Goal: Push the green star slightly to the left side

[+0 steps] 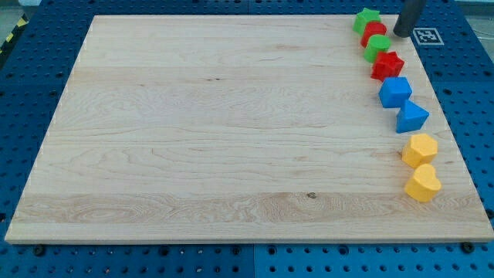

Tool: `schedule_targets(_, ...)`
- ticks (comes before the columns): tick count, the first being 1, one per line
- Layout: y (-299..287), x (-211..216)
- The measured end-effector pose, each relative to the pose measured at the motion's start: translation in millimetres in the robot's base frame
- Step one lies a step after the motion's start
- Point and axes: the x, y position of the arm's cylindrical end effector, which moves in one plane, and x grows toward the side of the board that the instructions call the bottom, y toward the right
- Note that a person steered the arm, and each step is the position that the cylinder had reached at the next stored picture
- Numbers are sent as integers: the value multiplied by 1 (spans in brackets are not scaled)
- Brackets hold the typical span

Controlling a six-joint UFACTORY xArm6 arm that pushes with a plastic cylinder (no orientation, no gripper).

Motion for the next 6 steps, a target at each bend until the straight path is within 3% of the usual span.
schedule_targets(1,0,0)
schedule_targets(3,-55,-47)
schedule_targets(4,-81,-50)
schedule_targets(5,-87,-33)
schedule_targets(6,-45,-40)
